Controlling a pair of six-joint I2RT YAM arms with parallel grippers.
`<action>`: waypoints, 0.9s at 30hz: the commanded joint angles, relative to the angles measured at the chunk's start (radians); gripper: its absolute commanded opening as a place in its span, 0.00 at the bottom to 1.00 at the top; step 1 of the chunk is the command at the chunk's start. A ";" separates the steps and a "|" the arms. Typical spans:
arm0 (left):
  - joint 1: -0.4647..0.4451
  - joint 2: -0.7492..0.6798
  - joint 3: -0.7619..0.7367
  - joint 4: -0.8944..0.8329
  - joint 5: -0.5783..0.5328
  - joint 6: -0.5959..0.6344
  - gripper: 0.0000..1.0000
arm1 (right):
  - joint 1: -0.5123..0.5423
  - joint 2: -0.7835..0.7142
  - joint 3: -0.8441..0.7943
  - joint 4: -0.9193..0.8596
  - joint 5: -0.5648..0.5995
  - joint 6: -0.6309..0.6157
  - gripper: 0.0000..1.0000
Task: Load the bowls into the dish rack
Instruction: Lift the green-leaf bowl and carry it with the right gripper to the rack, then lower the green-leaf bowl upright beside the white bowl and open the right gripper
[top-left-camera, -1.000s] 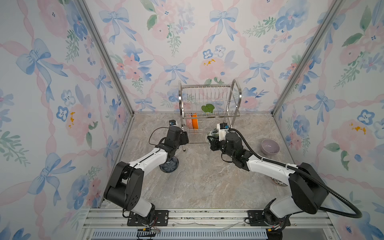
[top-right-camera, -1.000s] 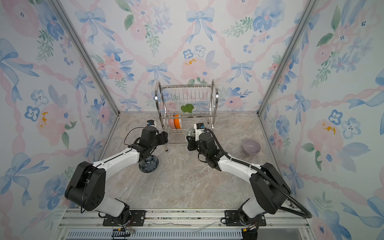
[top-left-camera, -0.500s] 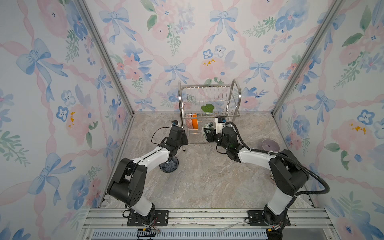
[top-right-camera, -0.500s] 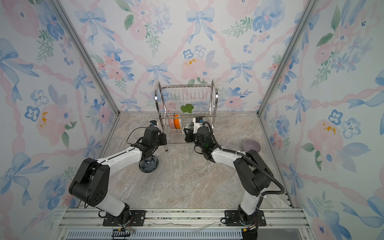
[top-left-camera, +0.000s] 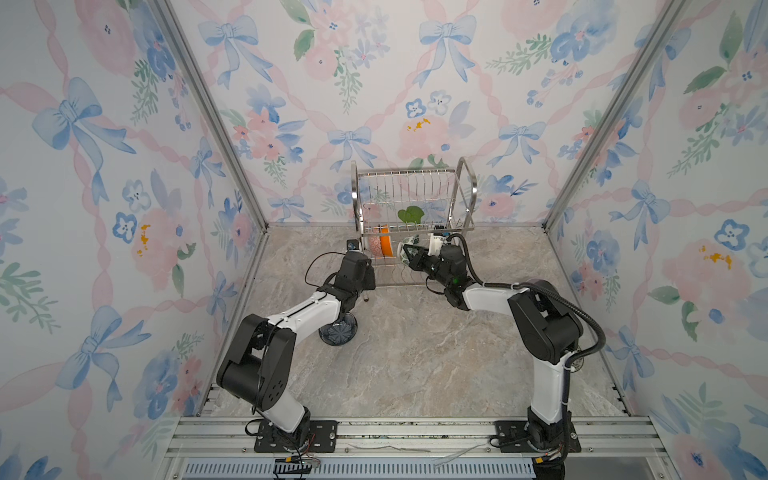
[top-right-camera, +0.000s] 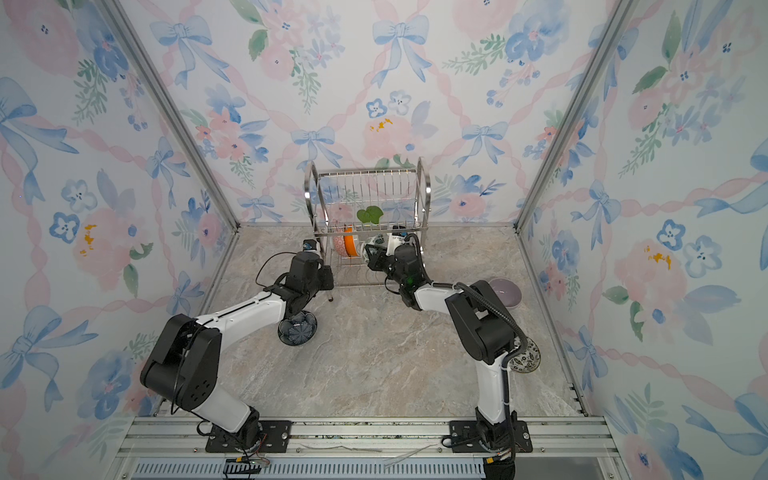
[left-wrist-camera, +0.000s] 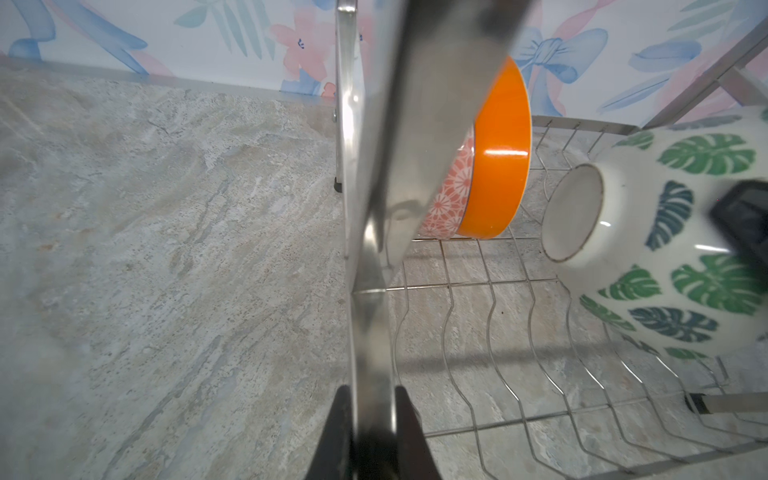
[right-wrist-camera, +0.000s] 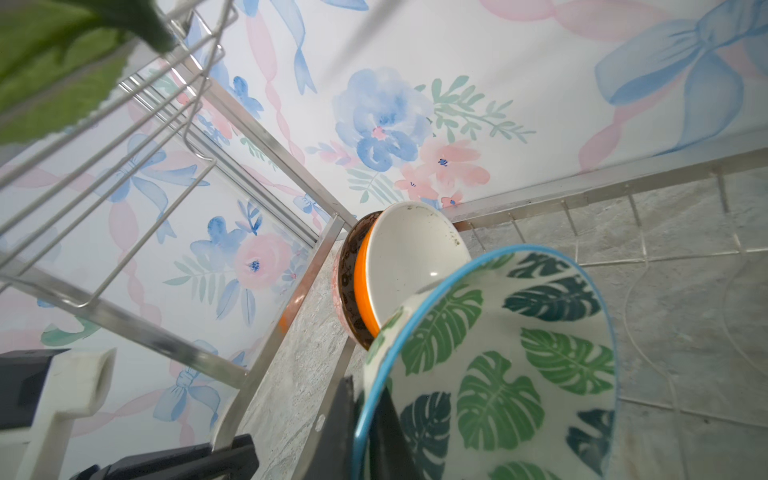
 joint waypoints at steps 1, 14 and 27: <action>0.006 0.022 0.023 -0.024 -0.012 0.003 0.00 | -0.019 0.032 0.102 0.102 -0.043 0.023 0.00; -0.006 0.058 0.039 -0.039 -0.001 0.069 0.00 | -0.044 0.235 0.343 0.111 -0.135 0.083 0.00; -0.011 0.063 0.047 -0.045 -0.011 0.093 0.00 | -0.066 0.374 0.480 0.168 -0.286 0.185 0.00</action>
